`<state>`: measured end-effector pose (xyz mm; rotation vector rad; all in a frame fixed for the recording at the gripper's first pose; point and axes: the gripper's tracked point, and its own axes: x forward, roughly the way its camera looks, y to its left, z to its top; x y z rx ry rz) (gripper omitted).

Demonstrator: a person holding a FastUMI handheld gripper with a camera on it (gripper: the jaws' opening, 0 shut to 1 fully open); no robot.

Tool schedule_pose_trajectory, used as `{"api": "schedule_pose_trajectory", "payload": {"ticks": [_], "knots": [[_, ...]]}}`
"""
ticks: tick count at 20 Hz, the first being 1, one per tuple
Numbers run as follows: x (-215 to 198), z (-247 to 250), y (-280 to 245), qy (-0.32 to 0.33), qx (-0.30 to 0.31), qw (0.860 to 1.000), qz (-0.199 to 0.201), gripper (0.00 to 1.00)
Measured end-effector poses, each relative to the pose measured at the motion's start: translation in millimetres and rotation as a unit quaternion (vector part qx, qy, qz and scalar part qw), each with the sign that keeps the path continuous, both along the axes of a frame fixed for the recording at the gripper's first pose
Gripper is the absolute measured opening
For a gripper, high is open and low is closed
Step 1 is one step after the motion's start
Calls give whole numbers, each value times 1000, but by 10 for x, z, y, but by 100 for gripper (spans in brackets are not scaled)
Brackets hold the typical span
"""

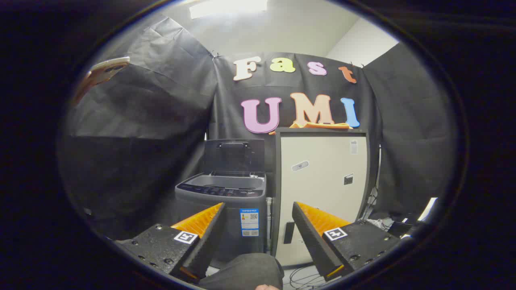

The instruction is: Put the clothes into the washing machine and then close the washing machine lid.

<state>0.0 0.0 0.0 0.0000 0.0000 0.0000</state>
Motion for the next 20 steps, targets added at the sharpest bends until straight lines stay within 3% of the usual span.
{"api": "schedule_pose_trajectory", "payload": {"ticks": [20], "knots": [[0,19,-12,-3,7,1000,-1,98]]}}
